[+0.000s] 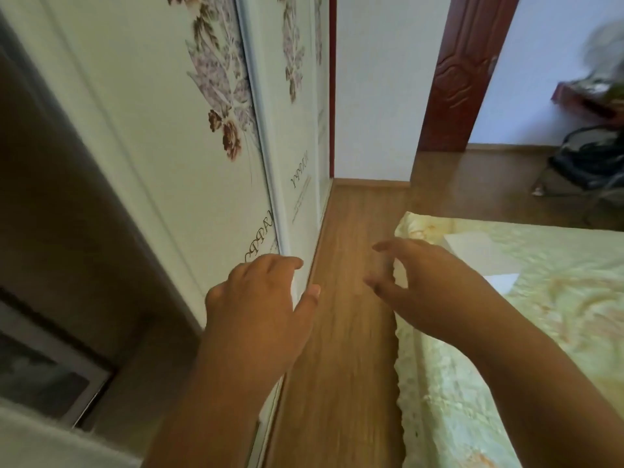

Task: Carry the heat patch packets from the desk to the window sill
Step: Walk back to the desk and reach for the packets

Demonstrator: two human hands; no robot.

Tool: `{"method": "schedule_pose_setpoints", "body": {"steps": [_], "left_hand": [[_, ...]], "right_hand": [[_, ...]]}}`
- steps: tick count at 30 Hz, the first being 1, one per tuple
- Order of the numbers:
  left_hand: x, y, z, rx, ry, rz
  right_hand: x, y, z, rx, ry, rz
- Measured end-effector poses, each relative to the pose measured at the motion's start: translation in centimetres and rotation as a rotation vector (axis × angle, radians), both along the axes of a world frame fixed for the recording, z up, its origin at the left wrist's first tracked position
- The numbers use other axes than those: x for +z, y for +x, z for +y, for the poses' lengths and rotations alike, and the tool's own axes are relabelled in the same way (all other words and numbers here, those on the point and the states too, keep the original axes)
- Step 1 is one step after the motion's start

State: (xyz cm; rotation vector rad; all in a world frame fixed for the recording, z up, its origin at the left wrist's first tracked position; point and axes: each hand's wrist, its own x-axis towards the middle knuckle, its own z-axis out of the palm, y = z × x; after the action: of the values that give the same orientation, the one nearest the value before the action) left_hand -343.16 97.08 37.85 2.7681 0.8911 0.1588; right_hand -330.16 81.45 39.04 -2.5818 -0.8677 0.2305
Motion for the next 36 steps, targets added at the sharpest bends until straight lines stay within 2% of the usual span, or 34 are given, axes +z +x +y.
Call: {"method": "schedule_pose_setpoints", "body": {"steps": [9,18,27,36], "left_hand": [[1.3,6.6,5.3,-0.247,0.041,-0.028],[0.6,12.7,6.2,-0.396,0.022,-0.069],[0.6,22.4,6.0,-0.373,0.054,-0.022],[-1.1,31.7,5.3,-0.278,0.023,0.025]], "right_hand": [[1.0,1.3,2.2,-0.242,0.021,-0.037],[-0.2,5.4,1.6,-0.372,0.03,-0.033],[-1.1,15.9,1.9,-0.356,0.051,-0.004],[-2.7,26.8,1.9,-0.239,0.028,0.067]]}}
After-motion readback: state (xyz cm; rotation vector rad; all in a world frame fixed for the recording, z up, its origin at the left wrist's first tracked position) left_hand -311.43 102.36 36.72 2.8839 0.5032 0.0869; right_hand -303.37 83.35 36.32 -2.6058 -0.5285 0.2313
